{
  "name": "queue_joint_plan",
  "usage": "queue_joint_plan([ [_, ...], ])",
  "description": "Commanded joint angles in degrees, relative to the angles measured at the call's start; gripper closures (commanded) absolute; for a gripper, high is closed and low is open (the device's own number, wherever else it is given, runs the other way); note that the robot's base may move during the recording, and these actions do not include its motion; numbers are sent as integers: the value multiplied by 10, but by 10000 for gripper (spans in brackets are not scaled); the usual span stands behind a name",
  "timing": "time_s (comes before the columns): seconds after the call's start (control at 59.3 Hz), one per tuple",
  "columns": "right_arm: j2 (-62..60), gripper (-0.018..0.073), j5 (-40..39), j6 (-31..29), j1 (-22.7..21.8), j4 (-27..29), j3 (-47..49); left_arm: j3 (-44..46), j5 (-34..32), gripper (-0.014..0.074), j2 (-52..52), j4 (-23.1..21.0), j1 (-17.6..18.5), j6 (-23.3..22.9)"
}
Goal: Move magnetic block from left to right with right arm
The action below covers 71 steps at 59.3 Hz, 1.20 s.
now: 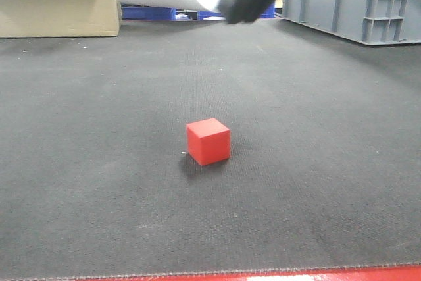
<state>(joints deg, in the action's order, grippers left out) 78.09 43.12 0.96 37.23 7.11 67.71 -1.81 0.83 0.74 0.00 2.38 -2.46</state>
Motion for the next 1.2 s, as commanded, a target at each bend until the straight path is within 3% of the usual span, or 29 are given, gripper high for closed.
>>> queue_joint_plan([
  [0.0, -72, 501, -73, 0, -4, 3, -42, -6, -52, 713, 6, 0, 3, -2],
  [0.253, -263, 501, -208, 0, -4, 3, -222, -6, -52, 713, 6, 0, 3, -2],
  [0.506, -453, 501, -239, 0, -4, 3, -353, -6, -52, 713, 6, 0, 3, -2],
  [0.759, -546, 501, -233, 0, -4, 2, -376, -6, -52, 713, 6, 0, 3, -2],
  [1.181, -549, 501, -241, 0, -4, -2, -376, -6, -52, 712, 6, 0, 3, -2],
])
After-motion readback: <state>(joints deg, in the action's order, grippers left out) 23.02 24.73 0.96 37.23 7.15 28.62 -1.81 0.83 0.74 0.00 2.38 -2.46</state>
